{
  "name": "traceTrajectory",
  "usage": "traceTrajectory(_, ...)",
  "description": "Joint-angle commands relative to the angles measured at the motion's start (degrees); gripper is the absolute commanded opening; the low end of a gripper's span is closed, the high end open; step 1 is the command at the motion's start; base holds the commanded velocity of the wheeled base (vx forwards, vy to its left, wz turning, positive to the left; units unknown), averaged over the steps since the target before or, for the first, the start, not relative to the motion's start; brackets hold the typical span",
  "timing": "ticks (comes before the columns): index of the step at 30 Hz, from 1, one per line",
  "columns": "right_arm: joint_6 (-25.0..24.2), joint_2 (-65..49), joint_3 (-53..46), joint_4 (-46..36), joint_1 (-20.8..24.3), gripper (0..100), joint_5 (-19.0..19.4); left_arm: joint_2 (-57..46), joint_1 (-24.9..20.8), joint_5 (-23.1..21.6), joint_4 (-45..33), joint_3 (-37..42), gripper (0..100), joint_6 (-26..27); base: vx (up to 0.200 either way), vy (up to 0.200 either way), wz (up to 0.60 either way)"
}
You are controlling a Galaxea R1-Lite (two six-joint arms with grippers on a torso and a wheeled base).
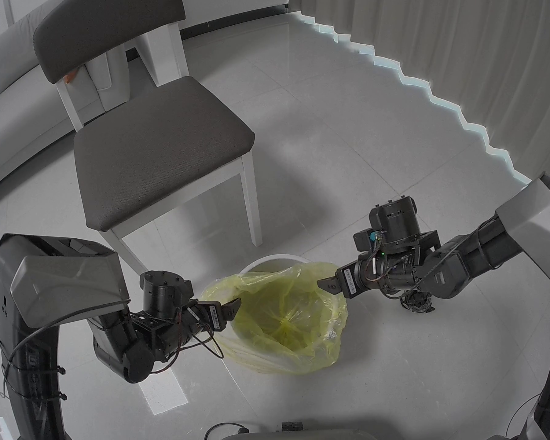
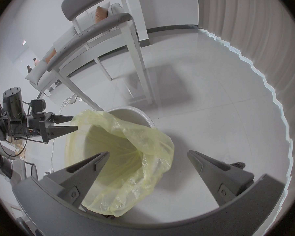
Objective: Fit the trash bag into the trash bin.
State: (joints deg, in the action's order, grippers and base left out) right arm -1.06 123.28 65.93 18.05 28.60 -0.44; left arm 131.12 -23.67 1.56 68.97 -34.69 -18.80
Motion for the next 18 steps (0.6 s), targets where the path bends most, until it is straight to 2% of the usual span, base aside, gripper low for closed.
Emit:
traceTrajectory(1, 0.97, 3.54, 3.51, 0.05, 1.2, 100, -0.09, -2.54, 0.73, 0.29, 2.39, 3.14, 100, 0.08, 0.0, 0.0, 0.0)
traceTrajectory(7, 4.14, 8.55, 8.96, 0.14, 0.32, 100, 0.0, -7.64, 1.0, 0.2, 3.54, 7.1, 100, 0.08, 0.0, 0.0, 0.0)
traceTrajectory(18, 9.06, 12.33, 11.42, 1.11, -1.97, 100, 0.79, -12.12, 1.44, 0.2, 3.97, 9.21, 100, 0.17, 0.0, 0.0, 0.0)
